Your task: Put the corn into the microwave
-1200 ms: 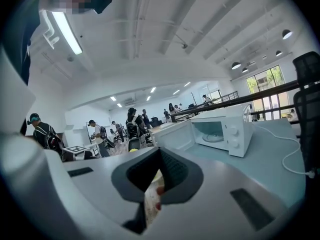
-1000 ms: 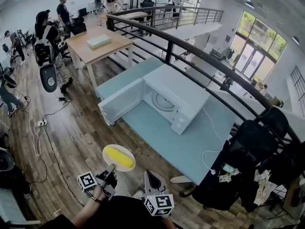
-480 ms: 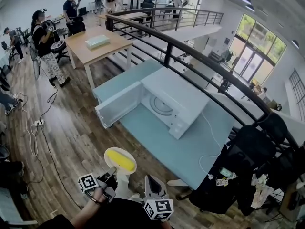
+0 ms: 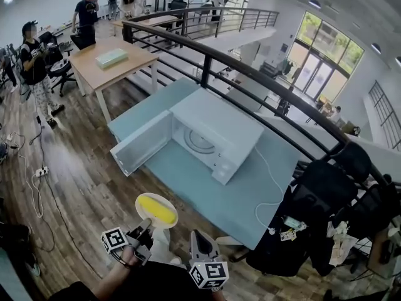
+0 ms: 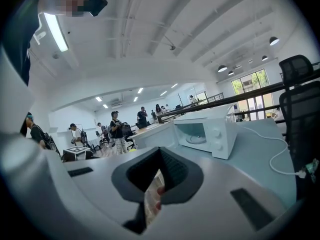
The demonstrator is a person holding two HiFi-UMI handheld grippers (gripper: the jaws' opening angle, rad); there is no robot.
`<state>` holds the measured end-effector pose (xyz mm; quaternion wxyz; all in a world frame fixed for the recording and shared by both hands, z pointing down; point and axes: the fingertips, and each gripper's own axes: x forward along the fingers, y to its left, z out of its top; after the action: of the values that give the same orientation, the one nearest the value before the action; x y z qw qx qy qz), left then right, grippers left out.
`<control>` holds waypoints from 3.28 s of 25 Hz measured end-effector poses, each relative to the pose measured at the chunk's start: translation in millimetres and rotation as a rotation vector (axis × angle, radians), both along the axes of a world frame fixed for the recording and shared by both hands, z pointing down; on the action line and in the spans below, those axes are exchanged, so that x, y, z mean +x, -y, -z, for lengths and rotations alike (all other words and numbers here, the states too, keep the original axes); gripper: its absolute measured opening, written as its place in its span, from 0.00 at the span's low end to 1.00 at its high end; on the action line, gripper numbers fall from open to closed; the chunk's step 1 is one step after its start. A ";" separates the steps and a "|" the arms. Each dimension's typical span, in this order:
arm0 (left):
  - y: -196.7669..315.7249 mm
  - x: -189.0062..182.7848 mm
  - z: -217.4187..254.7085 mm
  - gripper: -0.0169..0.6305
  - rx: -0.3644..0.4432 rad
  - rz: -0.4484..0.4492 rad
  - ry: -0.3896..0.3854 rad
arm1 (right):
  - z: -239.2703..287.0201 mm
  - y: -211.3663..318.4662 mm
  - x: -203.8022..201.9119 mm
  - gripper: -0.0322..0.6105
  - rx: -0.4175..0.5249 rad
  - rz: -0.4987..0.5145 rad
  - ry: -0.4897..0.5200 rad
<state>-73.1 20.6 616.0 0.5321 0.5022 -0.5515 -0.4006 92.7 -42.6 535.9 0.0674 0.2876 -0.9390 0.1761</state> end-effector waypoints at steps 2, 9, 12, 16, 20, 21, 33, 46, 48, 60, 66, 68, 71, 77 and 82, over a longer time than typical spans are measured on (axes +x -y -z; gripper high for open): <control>9.3 -1.9 -2.9 0.07 -0.005 -0.018 -0.003 | -2.1 7.3 -2.0 0.06 -0.008 -0.015 -0.001; 52.4 -7.9 -11.2 0.07 -0.009 -0.074 -0.012 | -6.9 44.3 -8.7 0.06 -0.027 -0.061 0.001; 69.7 -16.0 -12.3 0.08 -0.004 -0.087 -0.008 | -6.2 58.0 -16.3 0.06 -0.033 -0.071 0.010; 93.8 -27.9 -3.5 0.08 -0.013 -0.093 0.000 | -3.6 75.5 -27.8 0.06 -0.038 -0.084 0.014; 111.8 -38.6 -4.4 0.08 -0.016 -0.124 0.018 | -3.1 89.4 -33.7 0.06 -0.047 -0.112 0.013; 114.1 -40.7 -7.9 0.08 -0.018 -0.131 0.012 | -4.0 91.9 -34.8 0.06 -0.049 -0.121 0.015; 204.2 -41.0 1.9 0.06 0.090 -0.290 -0.077 | 5.1 138.1 -52.4 0.06 -0.055 -0.228 -0.008; 285.6 -78.1 -20.0 0.06 0.052 -0.374 -0.106 | 3.3 200.4 -86.5 0.06 -0.070 -0.344 -0.028; 298.0 -85.8 -24.0 0.06 0.042 -0.386 -0.094 | 4.0 210.1 -92.9 0.06 -0.068 -0.359 -0.030; 369.4 -103.7 -64.4 0.06 0.031 -0.434 -0.097 | -3.5 249.6 -117.4 0.06 -0.071 -0.421 -0.056; 392.8 -105.3 -92.9 0.06 0.010 -0.408 -0.109 | -6.2 257.5 -116.0 0.06 -0.069 -0.450 -0.071; 398.5 -104.7 -100.7 0.06 -0.001 -0.391 -0.118 | -5.0 257.3 -114.9 0.06 -0.067 -0.459 -0.080; 407.7 -106.9 -109.5 0.06 -0.010 -0.364 -0.136 | -5.8 256.9 -115.3 0.06 -0.068 -0.469 -0.088; 421.6 -110.7 -127.0 0.06 -0.026 -0.314 -0.164 | -8.7 256.0 -113.7 0.06 -0.074 -0.484 -0.094; 434.6 -113.4 -136.0 0.06 -0.037 -0.287 -0.169 | -8.7 256.1 -110.1 0.06 -0.073 -0.500 -0.102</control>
<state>-186.5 -414.0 752.0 0.6375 0.5304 -0.4346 -0.3511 -17.4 -298.7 544.6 0.0795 0.5166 -0.8272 0.2063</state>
